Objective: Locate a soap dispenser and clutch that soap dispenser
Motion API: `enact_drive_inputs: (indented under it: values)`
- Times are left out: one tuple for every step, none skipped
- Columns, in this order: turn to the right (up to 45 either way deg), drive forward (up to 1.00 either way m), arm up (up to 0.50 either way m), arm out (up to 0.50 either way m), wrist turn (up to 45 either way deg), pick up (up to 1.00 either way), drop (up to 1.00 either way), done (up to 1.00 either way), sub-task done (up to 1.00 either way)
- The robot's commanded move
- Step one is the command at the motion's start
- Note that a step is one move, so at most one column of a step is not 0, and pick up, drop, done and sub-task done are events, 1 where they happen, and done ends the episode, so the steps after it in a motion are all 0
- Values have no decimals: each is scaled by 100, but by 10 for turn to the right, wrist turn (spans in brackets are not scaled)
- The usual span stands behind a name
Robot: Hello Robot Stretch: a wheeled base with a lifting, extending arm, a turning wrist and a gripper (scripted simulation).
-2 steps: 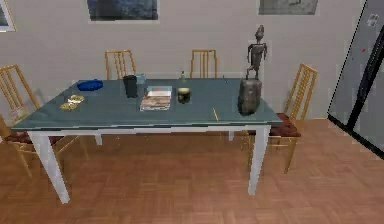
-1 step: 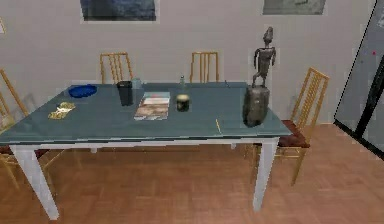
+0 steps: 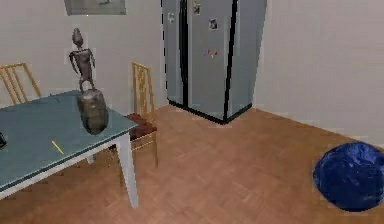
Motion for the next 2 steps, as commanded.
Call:
enact_drive_inputs:
  values:
    - [450, 0, 0, 0, 0, 0, 0, 0, 0]
    - [180, 0, 0, 0, 0, 0, 0, 0, 0]
